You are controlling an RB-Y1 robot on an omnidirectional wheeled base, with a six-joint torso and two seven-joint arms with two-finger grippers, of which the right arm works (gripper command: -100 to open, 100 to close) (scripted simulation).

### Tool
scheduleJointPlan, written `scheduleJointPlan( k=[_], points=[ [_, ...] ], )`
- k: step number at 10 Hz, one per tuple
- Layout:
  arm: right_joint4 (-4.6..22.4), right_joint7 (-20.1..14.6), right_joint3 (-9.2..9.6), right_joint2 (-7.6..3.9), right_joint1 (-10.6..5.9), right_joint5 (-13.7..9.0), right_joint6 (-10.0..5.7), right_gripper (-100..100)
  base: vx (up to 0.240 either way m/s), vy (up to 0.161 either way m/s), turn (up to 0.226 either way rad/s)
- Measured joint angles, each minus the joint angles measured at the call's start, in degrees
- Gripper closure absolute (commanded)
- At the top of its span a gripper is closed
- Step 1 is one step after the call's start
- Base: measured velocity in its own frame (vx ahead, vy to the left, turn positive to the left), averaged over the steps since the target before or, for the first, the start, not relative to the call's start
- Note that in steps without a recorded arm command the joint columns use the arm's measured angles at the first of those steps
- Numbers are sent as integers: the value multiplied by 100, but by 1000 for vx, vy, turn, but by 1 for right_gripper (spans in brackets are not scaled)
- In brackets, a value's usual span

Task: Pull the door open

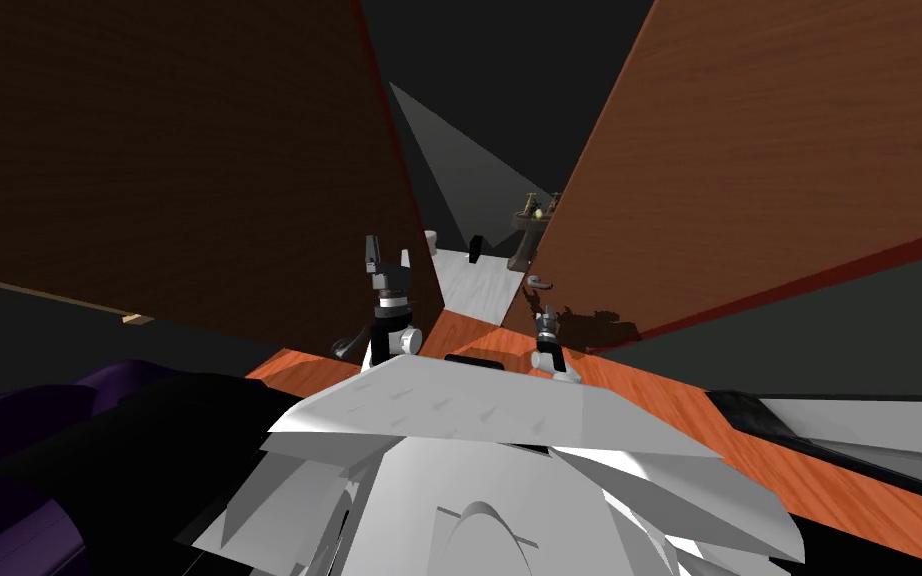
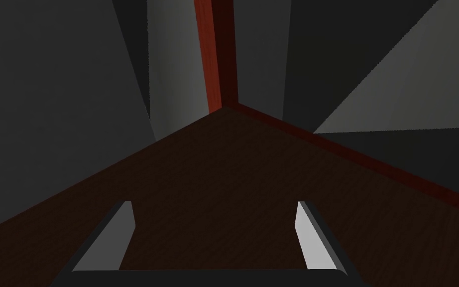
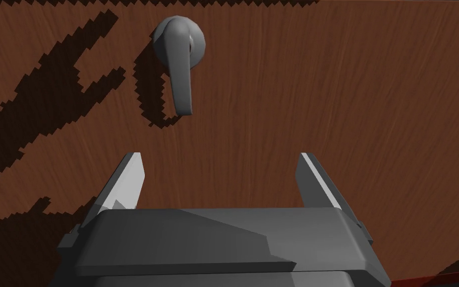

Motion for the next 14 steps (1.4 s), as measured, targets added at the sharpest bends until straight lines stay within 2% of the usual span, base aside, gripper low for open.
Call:
scheduleJointPlan(
  k=[1,4,6,8,9,10,11,12,13,14],
  points=[
    [63,4,-2,-17,-14,-36,16,-100,100,-9,27],
    [607,-40,10,-46,-239,-125,-102,-100,125,-21,43],
    [841,-40,8,-85,-316,-210,-92,-100,128,-26,26],
    [915,-31,3,-90,-340,-244,-86,-100,88,-4,62],
    [1047,-88,-3,-131,-361,-250,-152,-100,222,29,143],
    [1086,-159,-22,-193,-316,-265,-206,-100,220,47,119],
    [812,-188,-62,-288,-113,-296,-120,-100,135,13,31],
    [825,-216,-76,-321,-111,-307,-97,-100,46,-7,-4],
    [967,-254,-71,-328,-181,-304,-154,-100,138,-16,195],
    [1312,-428,-68,-451,-252,-309,-329,-100,158,-13,100]
  ],
)
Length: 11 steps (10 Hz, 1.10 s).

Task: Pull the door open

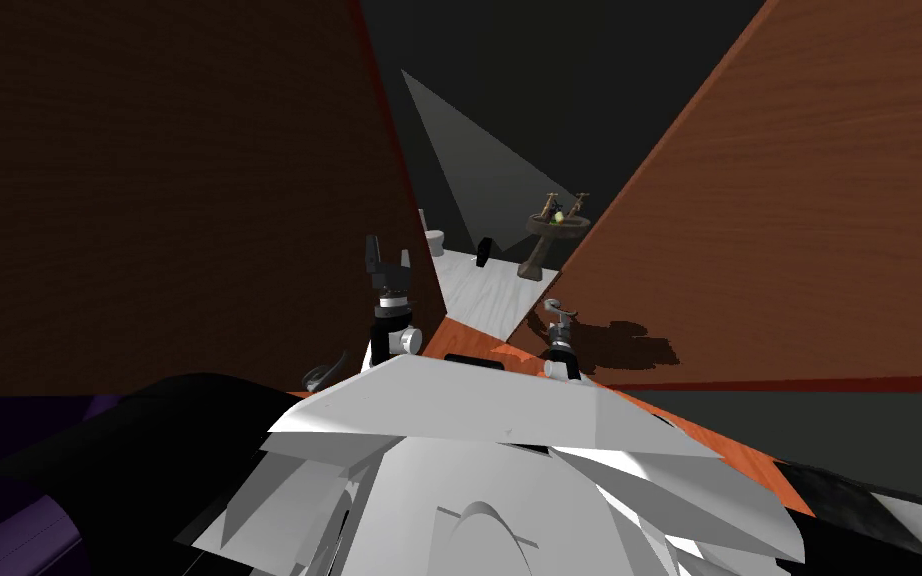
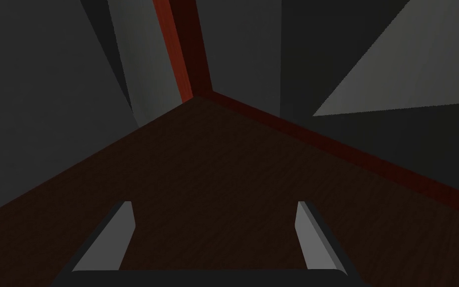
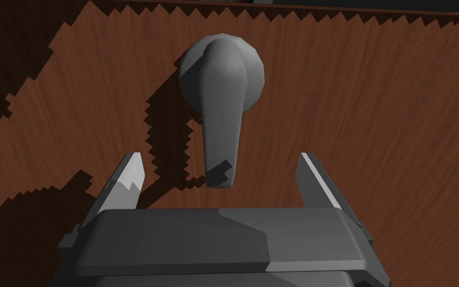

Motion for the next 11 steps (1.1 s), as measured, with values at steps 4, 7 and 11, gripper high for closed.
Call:
scheduleJointPlan(
  k=[4,7,11],
  points=[
    [-287,-99,-97,-171,268,-71,84,-100,119,-18,64],
    [-106,-200,-96,-225,253,-72,-40,100,8,-2,-1],
    [-111,-185,-93,-222,255,-70,-21,100,-7,1,2]
  ],
)
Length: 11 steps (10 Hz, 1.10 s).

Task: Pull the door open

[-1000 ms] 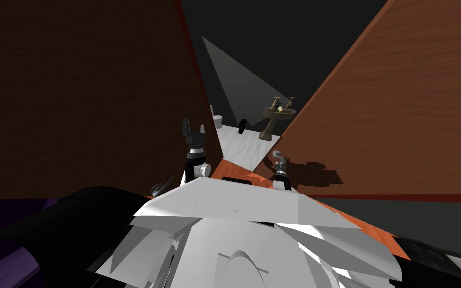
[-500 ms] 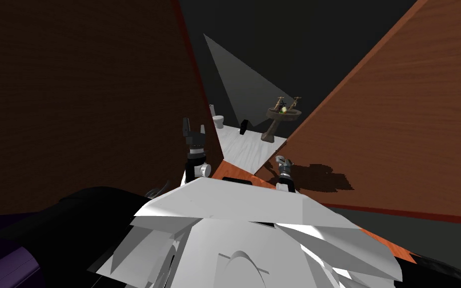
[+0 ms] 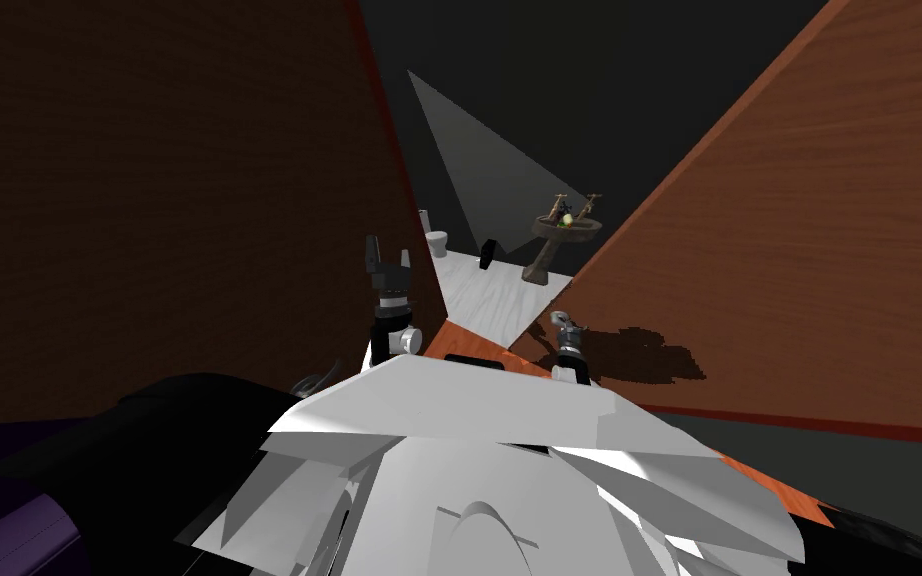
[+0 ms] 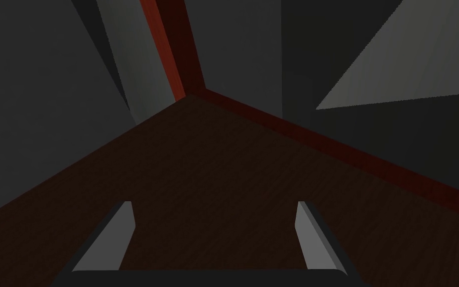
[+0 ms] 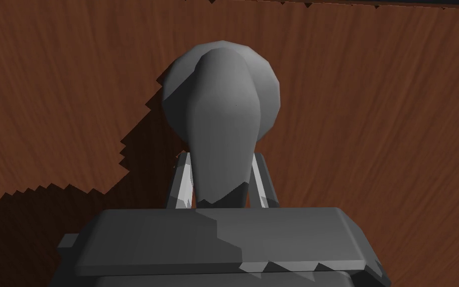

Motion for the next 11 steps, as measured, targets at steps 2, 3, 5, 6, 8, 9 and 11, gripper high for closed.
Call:
scheduleJointPlan(
  k=[2,3,5,6,8,9,11],
  points=[
    [-22,-31,21,-33,8,10,-18,100,-138,-18,83],
    [-82,-59,47,-56,34,23,-22,100,-167,-25,85],
    [-96,-174,159,-112,87,80,-60,100,-196,-32,129],
    [-95,-241,223,-145,117,112,-97,100,-211,3,111],
    [-96,-391,358,-222,174,181,-173,100,-236,-48,121],
    [-170,-465,429,-265,241,216,-197,100,-222,-39,122],
    [-190,-538,511,-282,294,257,-213,100,-129,-10,66]
  ],
)
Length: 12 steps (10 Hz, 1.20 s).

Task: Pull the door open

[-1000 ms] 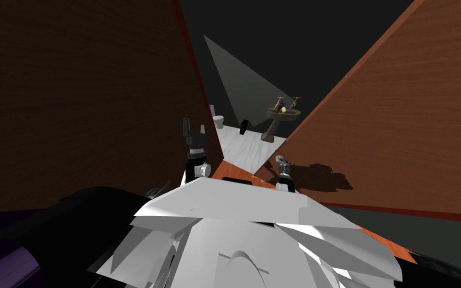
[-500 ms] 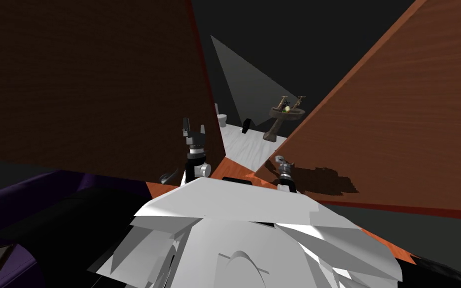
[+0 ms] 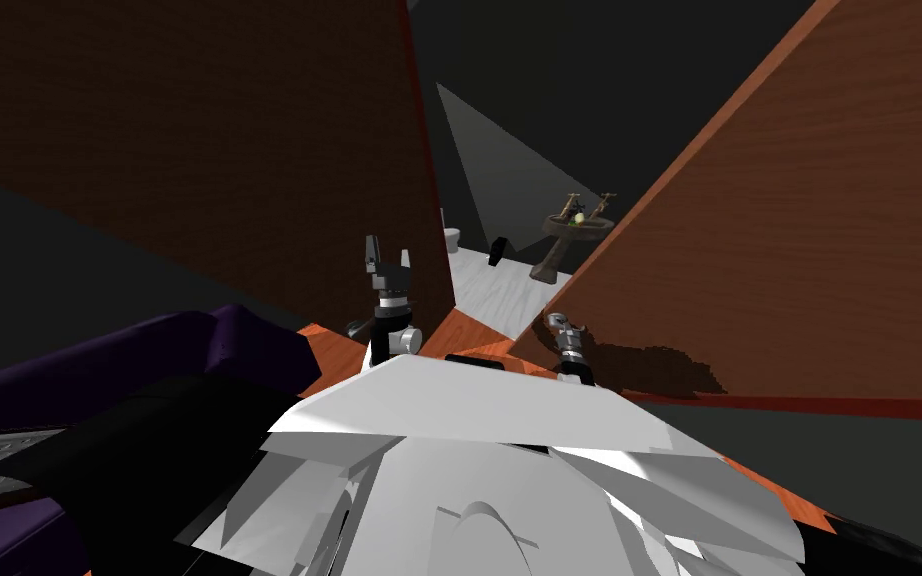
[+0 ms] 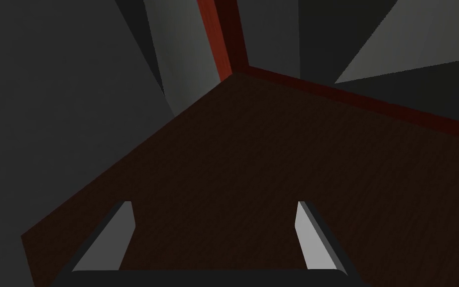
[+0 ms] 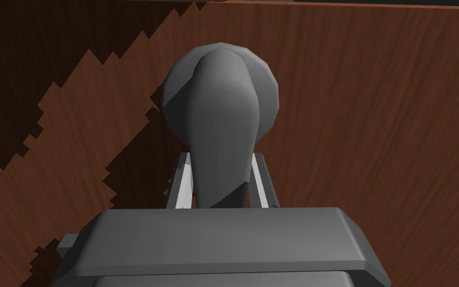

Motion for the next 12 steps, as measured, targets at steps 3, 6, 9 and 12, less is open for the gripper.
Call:
scheduleJointPlan(
  k=[3,6,9,12],
  points=[
    [-32,-180,178,-139,85,57,-155,100,-217,-35,103],
    [-107,-366,397,-274,224,129,-310,100,-253,-52,116],
    [-101,-466,486,-297,309,198,-380,100,-178,-50,115],
    [-150,-511,382,-296,303,329,-366,100,-241,-70,195]
  ],
)
